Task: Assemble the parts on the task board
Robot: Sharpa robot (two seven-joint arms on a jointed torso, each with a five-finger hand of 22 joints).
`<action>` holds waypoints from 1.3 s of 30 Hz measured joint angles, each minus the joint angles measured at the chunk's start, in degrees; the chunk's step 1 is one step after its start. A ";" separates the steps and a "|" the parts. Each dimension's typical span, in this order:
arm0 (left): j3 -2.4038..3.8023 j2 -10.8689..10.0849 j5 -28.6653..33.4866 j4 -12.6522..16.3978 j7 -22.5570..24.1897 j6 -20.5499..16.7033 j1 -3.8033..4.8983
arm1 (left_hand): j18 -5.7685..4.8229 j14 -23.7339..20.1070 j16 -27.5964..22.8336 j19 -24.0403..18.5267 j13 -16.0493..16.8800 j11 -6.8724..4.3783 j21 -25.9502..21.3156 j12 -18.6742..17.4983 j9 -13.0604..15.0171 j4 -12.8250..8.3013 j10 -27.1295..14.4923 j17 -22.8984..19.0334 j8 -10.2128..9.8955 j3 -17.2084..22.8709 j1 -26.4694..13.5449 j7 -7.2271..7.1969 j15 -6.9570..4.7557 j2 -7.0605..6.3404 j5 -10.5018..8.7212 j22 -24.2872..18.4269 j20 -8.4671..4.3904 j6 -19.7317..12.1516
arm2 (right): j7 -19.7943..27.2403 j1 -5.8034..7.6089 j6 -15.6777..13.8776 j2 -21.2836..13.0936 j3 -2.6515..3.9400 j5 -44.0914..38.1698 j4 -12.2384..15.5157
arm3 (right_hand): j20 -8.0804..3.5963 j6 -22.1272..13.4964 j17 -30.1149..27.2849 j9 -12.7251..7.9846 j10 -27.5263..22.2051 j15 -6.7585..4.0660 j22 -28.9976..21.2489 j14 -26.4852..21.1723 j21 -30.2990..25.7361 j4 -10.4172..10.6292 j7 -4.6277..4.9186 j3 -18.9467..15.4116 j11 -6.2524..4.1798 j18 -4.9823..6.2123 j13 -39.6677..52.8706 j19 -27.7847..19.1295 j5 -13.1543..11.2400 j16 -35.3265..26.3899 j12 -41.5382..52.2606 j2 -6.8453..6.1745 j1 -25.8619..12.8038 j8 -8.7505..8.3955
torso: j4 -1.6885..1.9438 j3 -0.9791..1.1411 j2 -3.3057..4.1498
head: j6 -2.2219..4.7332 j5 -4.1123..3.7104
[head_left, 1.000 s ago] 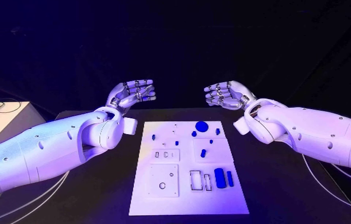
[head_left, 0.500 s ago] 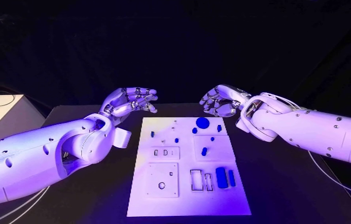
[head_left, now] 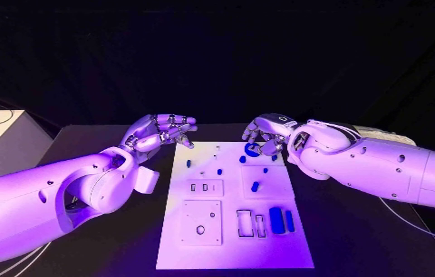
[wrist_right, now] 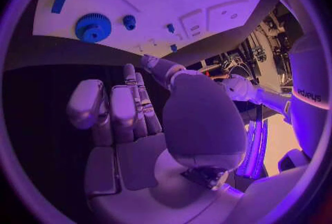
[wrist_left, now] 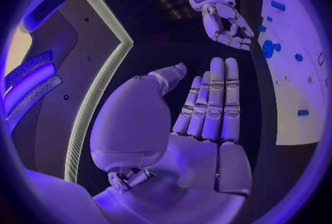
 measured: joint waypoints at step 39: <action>0.01 -0.75 -0.07 0.74 -1.17 1.53 0.00 | 0.00 -1.25 0.38 -1.18 -0.01 0.00 0.90 -0.23 -0.04 0.00 -0.01 0.15 0.00 0.00 -0.22 0.00 0.01 -0.23 0.01 0.69 0.06 0.00 | -6.72 -2.41 4.10 3.60 -0.08 -7.72 -2.59 | 0.65 2.07 5.47 1.37 -3.89 0.22 6.65 0.20 4.61 2.59 -1.62 -3.25 -0.05 -0.88 0.26 1.34 -0.55 6.75 -0.24 0.01 0.00 0.95 | 0.37 -0.08 2.05 | -0.95 -0.06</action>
